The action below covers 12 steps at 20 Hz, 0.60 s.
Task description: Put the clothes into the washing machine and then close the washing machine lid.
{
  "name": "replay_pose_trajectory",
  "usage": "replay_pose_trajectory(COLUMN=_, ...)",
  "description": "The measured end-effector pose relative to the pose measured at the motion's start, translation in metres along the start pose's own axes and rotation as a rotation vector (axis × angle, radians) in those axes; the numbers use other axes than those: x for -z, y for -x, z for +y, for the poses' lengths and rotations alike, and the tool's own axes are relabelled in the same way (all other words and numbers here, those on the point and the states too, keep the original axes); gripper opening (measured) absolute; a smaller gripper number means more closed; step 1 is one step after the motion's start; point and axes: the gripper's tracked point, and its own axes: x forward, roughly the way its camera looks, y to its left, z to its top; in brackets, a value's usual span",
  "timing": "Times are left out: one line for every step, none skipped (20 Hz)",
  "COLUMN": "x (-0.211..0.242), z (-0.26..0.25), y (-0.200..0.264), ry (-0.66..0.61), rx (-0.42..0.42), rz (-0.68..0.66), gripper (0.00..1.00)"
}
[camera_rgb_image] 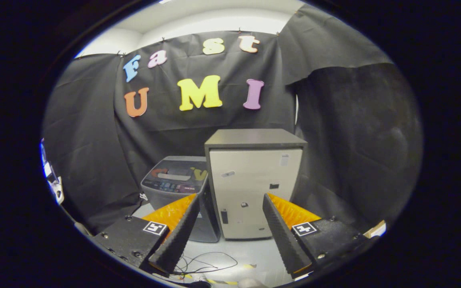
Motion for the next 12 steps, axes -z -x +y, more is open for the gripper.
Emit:
replay_pose_trajectory(x=0.004, z=-0.009, y=0.006, ry=-0.014, rx=0.014, rz=0.001, gripper=0.99)
replay_pose_trajectory(x=0.006, z=-0.02, y=0.012, ry=-0.025, rx=0.032, rz=-0.001, gripper=0.99)
replay_pose_trajectory(x=0.006, z=-0.03, y=0.019, ry=-0.033, rx=0.048, rz=-0.008, gripper=0.99)
replay_pose_trajectory(x=0.005, z=-0.039, y=0.024, ry=-0.041, rx=0.064, rz=-0.015, gripper=0.99)
replay_pose_trajectory(x=0.003, z=-0.047, y=0.029, ry=-0.048, rx=0.084, rz=-0.023, gripper=0.99)
replay_pose_trajectory(x=0.001, z=-0.055, y=0.033, ry=-0.061, rx=0.105, rz=-0.036, gripper=0.99)
replay_pose_trajectory(x=0.0, z=-0.062, y=0.036, ry=-0.075, rx=0.122, rz=-0.039, gripper=0.99)
replay_pose_trajectory(x=-0.002, z=-0.066, y=0.038, ry=-0.087, rx=0.132, rz=-0.046, gripper=0.99)
replay_pose_trajectory(x=-0.007, z=-0.069, y=0.042, ry=-0.094, rx=0.138, rz=-0.06, gripper=0.99)
replay_pose_trajectory(x=-0.009, z=-0.073, y=0.049, ry=-0.09, rx=0.143, rz=-0.065, gripper=0.99)
replay_pose_trajectory(x=-0.004, z=-0.075, y=0.058, ry=-0.086, rx=0.149, rz=-0.07, gripper=0.99)
replay_pose_trajectory(x=-0.004, z=-0.076, y=0.06, ry=-0.08, rx=0.15, rz=-0.073, gripper=0.99)
